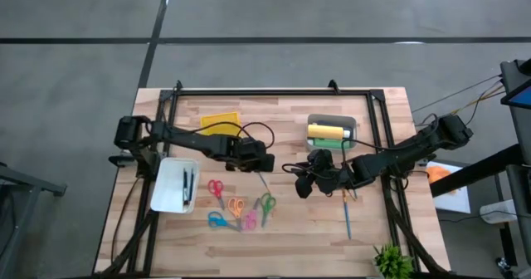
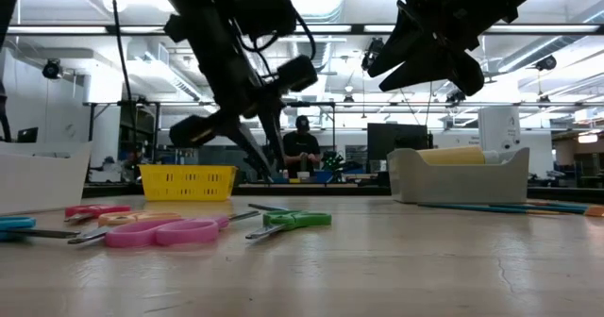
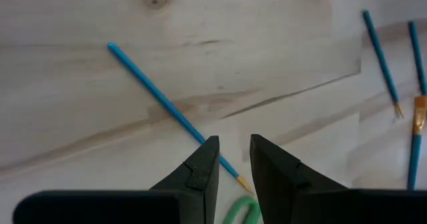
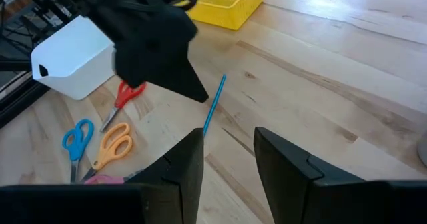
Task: Pick & Place Paint Supplies
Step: Put the blue paintbrush into the white bin
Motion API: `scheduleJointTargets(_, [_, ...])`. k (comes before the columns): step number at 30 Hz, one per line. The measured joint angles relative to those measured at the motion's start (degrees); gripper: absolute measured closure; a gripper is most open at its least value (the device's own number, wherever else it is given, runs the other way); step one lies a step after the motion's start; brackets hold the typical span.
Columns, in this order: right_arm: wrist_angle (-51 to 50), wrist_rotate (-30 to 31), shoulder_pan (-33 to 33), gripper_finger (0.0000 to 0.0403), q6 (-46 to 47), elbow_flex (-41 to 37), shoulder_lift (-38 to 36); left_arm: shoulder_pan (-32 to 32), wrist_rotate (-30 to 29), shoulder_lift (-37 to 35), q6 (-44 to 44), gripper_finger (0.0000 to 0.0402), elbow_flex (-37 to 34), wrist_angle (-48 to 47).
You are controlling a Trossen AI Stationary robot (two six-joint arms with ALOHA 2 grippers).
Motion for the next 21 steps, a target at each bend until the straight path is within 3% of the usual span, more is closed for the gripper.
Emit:
scheduleJointTargets(10, [-0.01, 0.00, 0.00, 0.0273, -0.05, 0.00, 0.00, 0.09, 0.98, 2.62, -22.64, 0.0315, -0.04, -1.58])
scheduleJointTargets(21, [-0.01, 0.00, 0.00, 0.0273, -0.13, 0.00, 0.00, 0.09, 0.80, 4.61, -26.26, 0.0316, -0.15, -1.12])
